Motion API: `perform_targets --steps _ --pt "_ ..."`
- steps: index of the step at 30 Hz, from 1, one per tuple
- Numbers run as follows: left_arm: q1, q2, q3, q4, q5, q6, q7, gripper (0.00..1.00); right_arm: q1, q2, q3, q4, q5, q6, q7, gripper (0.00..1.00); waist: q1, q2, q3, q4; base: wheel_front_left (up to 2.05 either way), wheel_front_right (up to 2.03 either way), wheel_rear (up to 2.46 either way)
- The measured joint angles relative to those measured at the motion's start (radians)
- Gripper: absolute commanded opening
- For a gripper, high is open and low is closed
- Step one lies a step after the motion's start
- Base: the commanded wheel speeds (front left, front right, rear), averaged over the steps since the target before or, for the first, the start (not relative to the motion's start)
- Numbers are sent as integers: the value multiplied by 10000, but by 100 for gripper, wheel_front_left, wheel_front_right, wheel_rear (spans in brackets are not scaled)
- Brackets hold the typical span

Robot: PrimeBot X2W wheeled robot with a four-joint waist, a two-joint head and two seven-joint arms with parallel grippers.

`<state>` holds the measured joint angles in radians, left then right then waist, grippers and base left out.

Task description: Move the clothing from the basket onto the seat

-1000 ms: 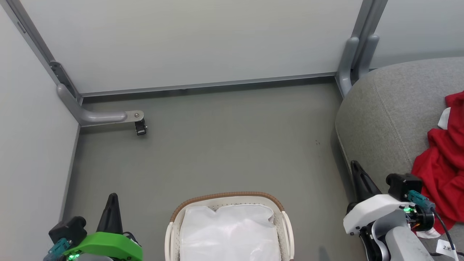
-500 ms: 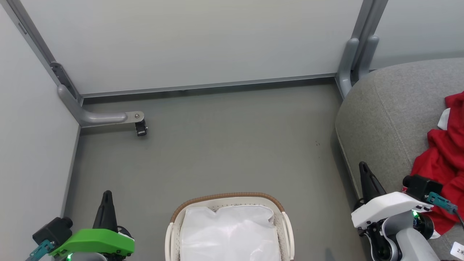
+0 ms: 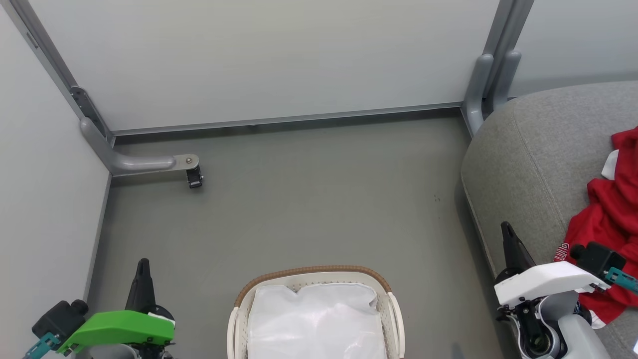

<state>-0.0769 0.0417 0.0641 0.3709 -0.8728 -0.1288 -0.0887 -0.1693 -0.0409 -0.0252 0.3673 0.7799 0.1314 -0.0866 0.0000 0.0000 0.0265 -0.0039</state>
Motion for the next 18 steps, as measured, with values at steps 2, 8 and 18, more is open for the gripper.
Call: perform_targets --steps 2,8,18 --pt "-3 2 13 -44 -199 0 69 0 6 -2 -29 -38 268 0 58 0 0 0 -5 1 0 0 0" --pt "-11 4 54 -153 -926 0 268 0 117 -6 -113 -151 1072 0 253 0 0 0 -22 4 0 0 0" --pt "-21 8 128 -353 -2010 0 552 0 158 -13 -249 -339 2291 -2 558 0 0 0 -49 8 0 0 0"
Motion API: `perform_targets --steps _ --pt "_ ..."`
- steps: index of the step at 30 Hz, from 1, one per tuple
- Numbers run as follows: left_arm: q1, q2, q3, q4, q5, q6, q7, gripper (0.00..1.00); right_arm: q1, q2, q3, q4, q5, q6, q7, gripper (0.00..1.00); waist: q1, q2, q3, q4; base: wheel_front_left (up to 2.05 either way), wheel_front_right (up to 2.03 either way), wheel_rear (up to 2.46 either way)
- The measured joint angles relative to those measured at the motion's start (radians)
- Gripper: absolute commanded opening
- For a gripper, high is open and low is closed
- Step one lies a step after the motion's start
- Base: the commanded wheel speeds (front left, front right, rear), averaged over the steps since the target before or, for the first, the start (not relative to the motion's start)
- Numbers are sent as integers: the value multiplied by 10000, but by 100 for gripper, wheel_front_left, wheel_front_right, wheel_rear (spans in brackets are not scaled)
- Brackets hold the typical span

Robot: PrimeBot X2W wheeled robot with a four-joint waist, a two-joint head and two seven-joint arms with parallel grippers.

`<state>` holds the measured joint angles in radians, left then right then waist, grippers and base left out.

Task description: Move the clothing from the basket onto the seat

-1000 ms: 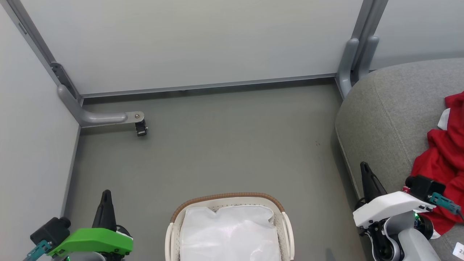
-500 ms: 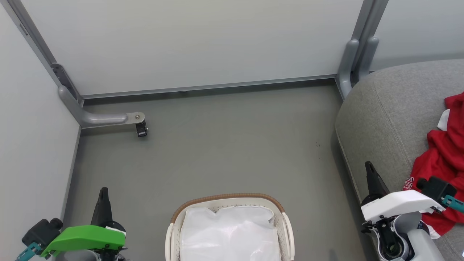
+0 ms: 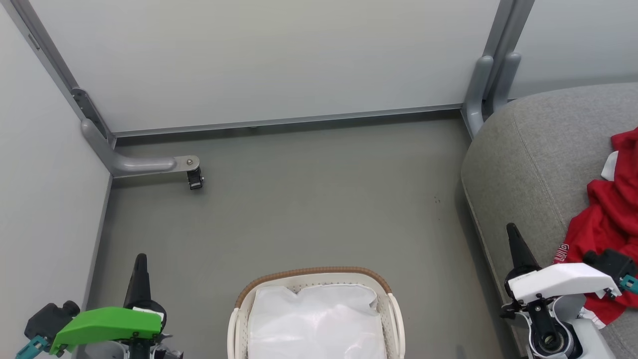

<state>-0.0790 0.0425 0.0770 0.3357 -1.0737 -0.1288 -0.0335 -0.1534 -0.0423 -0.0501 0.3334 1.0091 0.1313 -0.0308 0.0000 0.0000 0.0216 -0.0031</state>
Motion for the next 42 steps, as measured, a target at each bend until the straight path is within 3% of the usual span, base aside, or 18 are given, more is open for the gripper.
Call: perform_targets --steps 42 --pt "-146 23 240 -610 -3647 0 1011 0 249 -35 -430 -594 4094 -2 995 0 0 0 -115 19 0 0 0"
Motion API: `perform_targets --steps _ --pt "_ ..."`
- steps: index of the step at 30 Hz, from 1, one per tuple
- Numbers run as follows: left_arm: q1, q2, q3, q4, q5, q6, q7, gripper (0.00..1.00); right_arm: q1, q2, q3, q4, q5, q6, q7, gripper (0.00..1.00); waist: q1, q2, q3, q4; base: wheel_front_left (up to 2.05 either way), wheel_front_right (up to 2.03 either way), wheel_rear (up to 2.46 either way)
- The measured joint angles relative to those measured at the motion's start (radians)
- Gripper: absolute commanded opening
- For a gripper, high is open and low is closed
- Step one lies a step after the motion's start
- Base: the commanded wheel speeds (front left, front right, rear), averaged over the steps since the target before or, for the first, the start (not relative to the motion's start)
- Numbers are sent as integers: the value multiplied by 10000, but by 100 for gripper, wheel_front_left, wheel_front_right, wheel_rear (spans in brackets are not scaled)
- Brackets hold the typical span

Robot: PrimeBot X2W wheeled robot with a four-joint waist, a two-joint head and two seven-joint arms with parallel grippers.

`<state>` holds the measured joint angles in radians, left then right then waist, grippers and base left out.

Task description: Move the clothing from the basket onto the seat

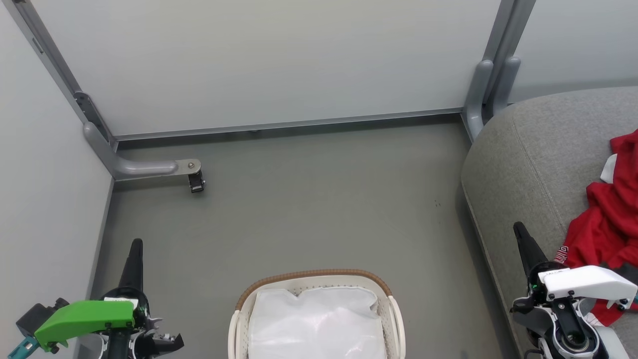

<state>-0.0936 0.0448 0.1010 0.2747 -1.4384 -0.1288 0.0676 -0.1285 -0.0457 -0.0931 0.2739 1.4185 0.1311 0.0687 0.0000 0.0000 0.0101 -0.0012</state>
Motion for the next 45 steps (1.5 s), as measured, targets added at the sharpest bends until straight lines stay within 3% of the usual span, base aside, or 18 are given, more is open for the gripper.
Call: perform_targets --steps 26,45 --pt "-74 17 121 -291 -1724 0 460 0 150 -13 -207 -276 1919 0 456 0 0 0 -70 12 0 0 0" --pt "-91 17 123 -301 -1728 0 464 0 151 -13 -211 -282 1923 0 456 0 0 0 -70 12 0 0 0"
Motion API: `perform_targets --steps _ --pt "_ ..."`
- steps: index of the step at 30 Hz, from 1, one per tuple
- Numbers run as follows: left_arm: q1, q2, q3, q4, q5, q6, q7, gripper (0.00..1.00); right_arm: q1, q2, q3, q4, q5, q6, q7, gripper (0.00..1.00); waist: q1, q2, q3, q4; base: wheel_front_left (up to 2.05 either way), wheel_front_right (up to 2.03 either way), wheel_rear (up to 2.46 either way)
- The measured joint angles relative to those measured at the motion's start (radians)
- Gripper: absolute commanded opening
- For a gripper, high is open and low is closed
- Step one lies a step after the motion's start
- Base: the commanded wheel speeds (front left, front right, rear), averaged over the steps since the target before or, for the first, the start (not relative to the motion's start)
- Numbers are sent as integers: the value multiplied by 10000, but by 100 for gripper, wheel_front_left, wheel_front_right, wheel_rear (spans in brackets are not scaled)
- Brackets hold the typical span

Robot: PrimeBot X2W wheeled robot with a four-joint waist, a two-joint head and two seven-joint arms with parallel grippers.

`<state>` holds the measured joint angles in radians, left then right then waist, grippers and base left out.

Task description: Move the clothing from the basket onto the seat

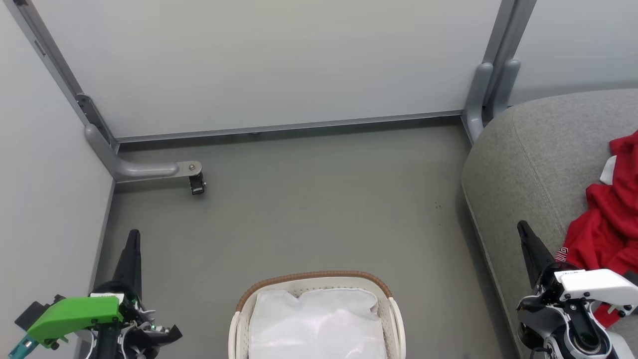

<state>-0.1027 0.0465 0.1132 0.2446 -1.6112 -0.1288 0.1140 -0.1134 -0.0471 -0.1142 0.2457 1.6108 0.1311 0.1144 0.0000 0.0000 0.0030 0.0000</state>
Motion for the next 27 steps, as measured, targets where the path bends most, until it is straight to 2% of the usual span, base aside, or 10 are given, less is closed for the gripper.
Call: perform_targets --steps 27 --pt "0 0 0 0 -2 0 0 0 0 0 0 -2 0 -2 0 0 0 0 0 0 0 0 0"
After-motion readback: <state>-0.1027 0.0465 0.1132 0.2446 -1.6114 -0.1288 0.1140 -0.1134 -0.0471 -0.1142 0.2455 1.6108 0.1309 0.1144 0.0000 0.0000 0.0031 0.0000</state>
